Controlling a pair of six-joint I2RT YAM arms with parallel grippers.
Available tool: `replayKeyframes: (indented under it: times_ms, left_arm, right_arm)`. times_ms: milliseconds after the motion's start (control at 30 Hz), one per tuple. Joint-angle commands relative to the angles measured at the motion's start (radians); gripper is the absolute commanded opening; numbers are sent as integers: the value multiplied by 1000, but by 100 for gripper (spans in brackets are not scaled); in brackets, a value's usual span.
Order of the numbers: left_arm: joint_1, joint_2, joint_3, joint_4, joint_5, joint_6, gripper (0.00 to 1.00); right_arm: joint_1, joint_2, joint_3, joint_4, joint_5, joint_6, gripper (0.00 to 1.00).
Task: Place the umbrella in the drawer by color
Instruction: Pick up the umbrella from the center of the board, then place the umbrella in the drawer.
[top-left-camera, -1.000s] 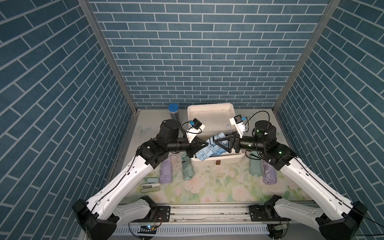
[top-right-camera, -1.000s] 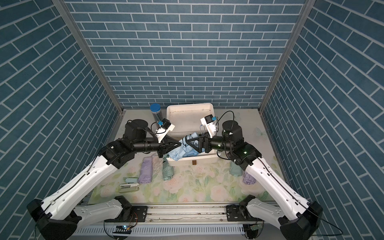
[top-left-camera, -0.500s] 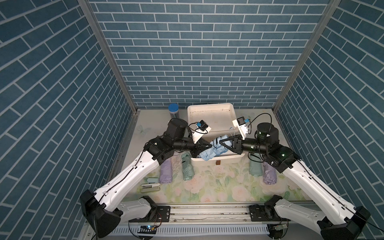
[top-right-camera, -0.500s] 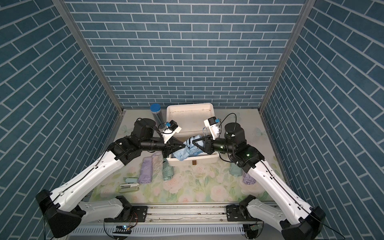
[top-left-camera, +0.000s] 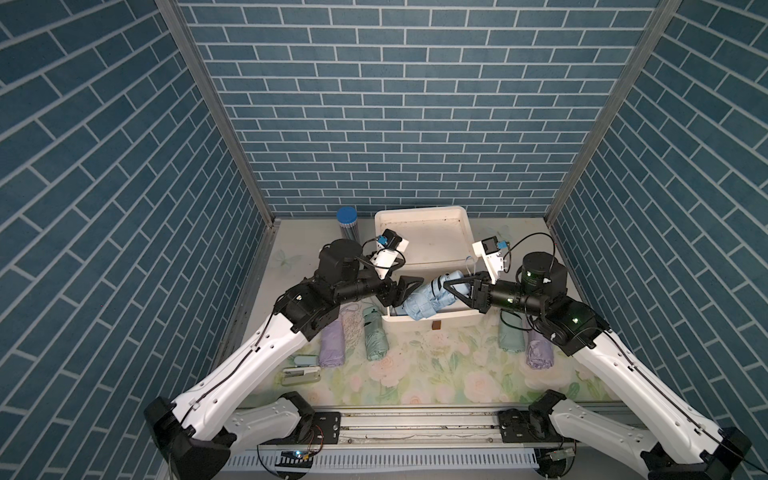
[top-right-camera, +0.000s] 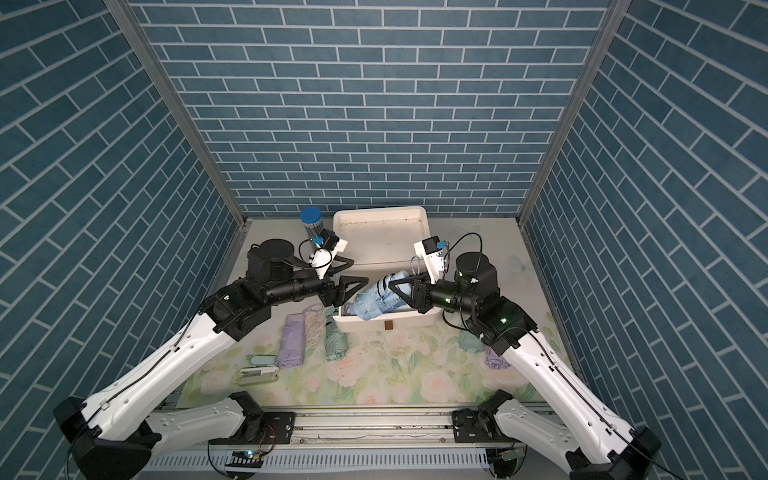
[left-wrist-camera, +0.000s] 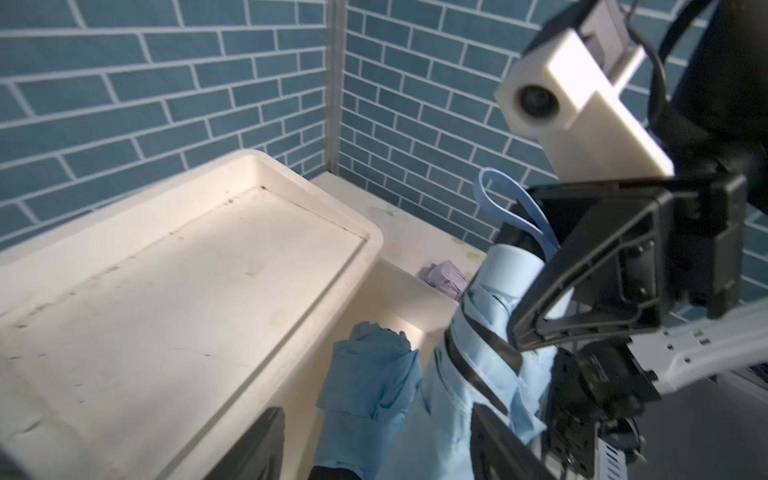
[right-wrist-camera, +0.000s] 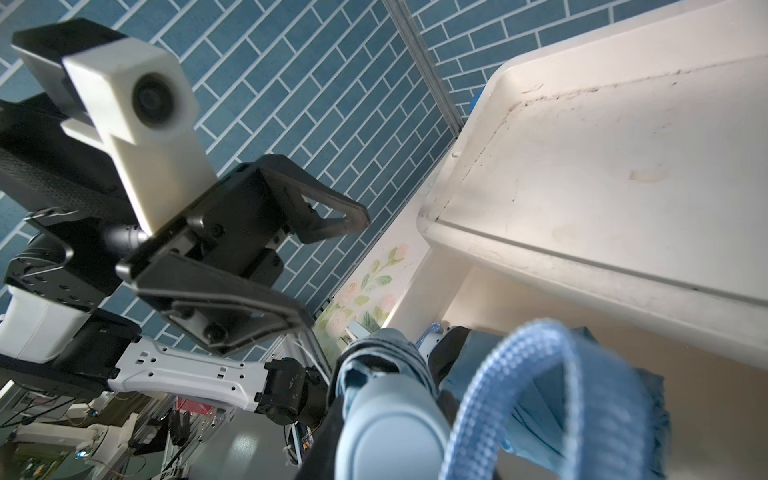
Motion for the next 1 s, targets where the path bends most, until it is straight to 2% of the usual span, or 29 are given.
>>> replayKeyframes:
  times_ms: [0,133,200,300,467,667,967]
  left_arm:
    - [-2,-58,-48,125,-271,-58,78]
    - [5,-92,-96,152,-624,-144,84]
    - [22,-87,-102,124,-707,-203,84]
    - [68,-68,-97,60,-682,-297,83]
    - [99,-41,-115,43,-501,-378,79]
    - [100,-19,-150,30,-501,-430,80]
    - [99,42,-148,26,-480,-446,79]
  right_arm:
    - [6,-42,7,65,68,43,0]
    - [27,-81,-7,35,187,62,0]
    - [41,-86,-18,22,230,70,0]
    - [79,-100,-45,36,292,83,0]
    - [127,-108,-63,46,368,80,0]
    - [134,-137,-97,89,385,82,0]
    - [138,-123,-161,130,409,79,0]
